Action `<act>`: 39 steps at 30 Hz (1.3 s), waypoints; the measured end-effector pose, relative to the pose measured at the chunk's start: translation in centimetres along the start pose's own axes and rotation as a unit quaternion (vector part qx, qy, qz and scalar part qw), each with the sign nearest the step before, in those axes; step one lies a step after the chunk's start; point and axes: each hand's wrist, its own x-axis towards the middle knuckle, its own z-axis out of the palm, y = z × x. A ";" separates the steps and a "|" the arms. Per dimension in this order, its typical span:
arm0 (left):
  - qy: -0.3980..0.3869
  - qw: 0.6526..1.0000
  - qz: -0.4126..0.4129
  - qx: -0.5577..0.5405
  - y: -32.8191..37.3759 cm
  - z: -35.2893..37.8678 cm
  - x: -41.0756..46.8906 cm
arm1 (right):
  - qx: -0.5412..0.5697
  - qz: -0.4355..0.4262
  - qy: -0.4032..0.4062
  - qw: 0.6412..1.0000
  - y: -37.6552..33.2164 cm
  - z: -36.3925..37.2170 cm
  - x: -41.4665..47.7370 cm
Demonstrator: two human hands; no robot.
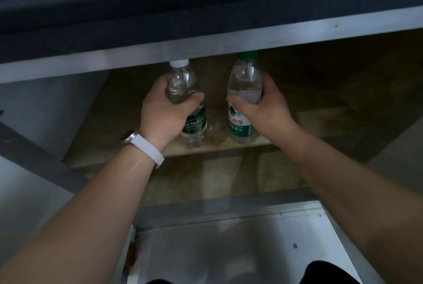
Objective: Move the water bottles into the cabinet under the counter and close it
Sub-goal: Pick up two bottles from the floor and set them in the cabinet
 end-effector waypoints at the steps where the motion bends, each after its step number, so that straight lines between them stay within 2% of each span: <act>1: 0.001 1.000 -0.002 0.000 0.0 0.0 0.0 | -0.009 -0.005 0.002 1.000 0.1 -0.1 0.0; 6: -0.009 1.000 -0.022 0.007 -0.5 0.3 -0.4 | -0.061 -0.004 -0.021 0.998 1.2 -0.4 -0.3; 12: -0.022 0.997 -0.059 0.032 -4.2 1.2 -2.2 | -0.189 0.039 -0.025 0.981 5.8 0.0 -2.2; 17: -0.004 0.997 -0.047 0.058 -5.5 1.8 -2.5 | -0.196 0.022 0.014 0.980 7.0 0.7 -2.0; 24: 0.013 0.994 -0.020 0.103 -6.0 2.6 0.0 | -0.206 0.019 -0.019 0.978 6.6 1.0 0.8; 32: -0.009 0.995 -0.025 0.093 -6.8 3.5 4.5 | -0.148 0.026 -0.028 0.988 7.0 2.6 5.8; 39: -0.006 0.997 -0.013 0.072 -7.9 4.0 6.0 | -0.183 0.015 -0.012 0.983 7.6 3.3 8.4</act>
